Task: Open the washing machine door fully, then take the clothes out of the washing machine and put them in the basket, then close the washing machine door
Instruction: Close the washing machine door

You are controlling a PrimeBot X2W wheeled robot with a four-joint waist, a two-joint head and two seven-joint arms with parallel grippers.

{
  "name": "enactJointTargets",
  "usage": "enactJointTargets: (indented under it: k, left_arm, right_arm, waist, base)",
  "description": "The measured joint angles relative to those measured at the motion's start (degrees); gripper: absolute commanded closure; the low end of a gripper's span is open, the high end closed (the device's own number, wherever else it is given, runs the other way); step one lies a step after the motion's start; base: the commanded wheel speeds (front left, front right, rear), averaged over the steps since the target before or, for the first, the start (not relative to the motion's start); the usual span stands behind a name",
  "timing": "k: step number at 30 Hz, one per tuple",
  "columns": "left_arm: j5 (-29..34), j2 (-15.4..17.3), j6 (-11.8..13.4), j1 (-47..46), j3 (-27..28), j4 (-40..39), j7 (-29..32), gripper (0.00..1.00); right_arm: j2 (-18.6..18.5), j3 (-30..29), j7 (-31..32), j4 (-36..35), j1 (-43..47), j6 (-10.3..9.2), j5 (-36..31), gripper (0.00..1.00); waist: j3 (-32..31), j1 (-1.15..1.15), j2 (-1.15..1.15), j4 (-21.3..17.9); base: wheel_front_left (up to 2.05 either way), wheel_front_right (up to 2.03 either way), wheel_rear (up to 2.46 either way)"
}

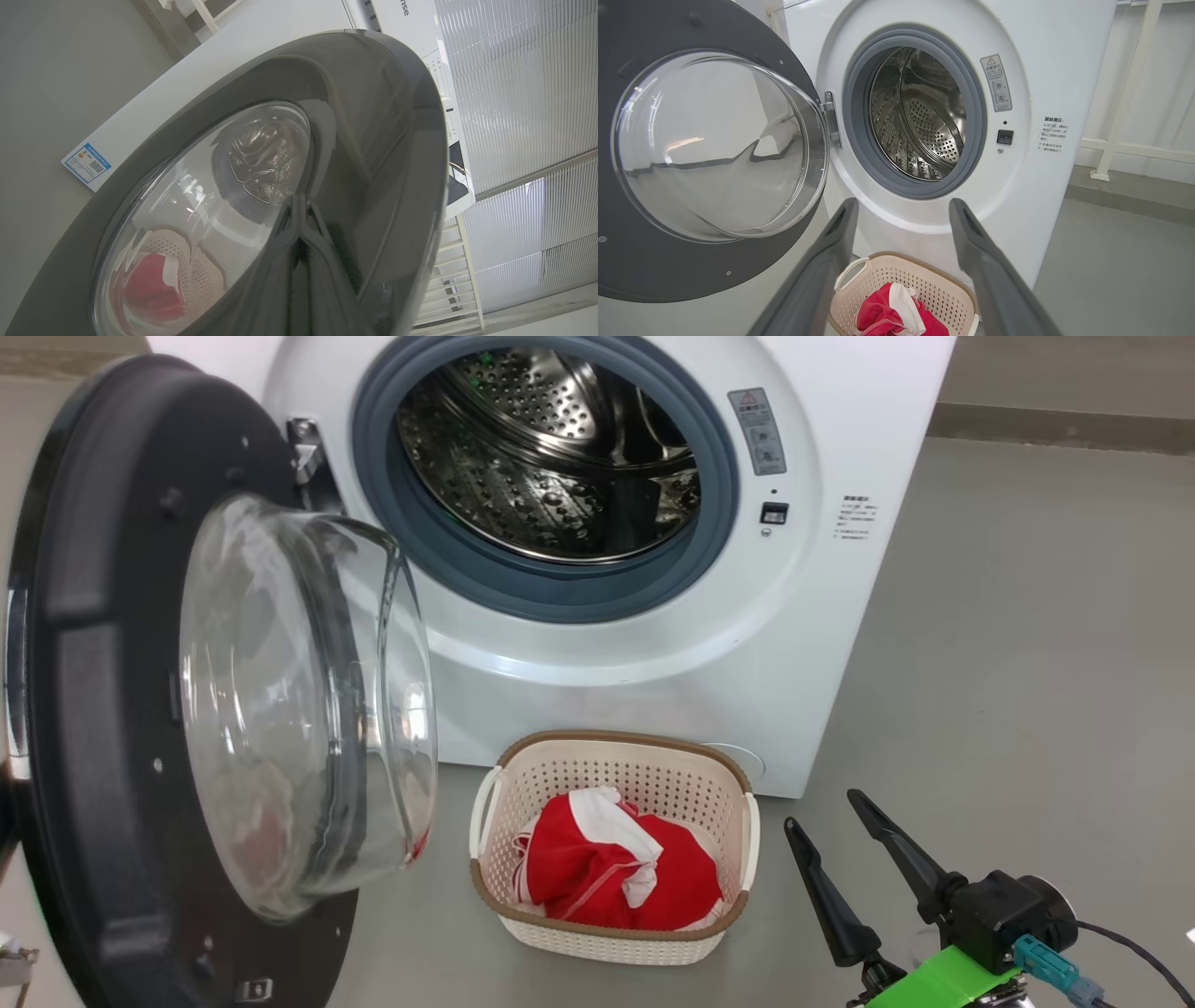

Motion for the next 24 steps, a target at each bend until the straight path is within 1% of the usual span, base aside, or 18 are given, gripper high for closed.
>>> enactJointTargets:
  k: [11,17,24]
  left_arm:
    - [-4.01,-0.23,2.55,4.43,-4.49,-6.05,-0.44,1.00]
    - [-6.04,-0.29,3.07,6.44,-8.02,-8.05,-1.62,1.00]
    - [-7.51,-0.30,3.60,7.94,-10.37,-9.43,-3.02,1.00]
  right_arm:
    - [-0.07,-0.02,0.00,0.08,-0.04,0.00,0.00,0.00]
    - [-0.07,0.03,0.01,0.10,-0.05,0.00,0.00,0.00]
    - [-0.20,0.01,0.01,0.10,-0.07,0.00,0.00,0.00]
  waist:
    - [0.08,0.00,0.00,-3.21]
    - [0.23,0.00,0.00,-5.03]
    - [0.33,0.00,0.00,-7.17]
  base:
    - [0.00,0.00,0.00]
    - [0.00,0.00,0.00]
    - [0.00,0.00,0.00]
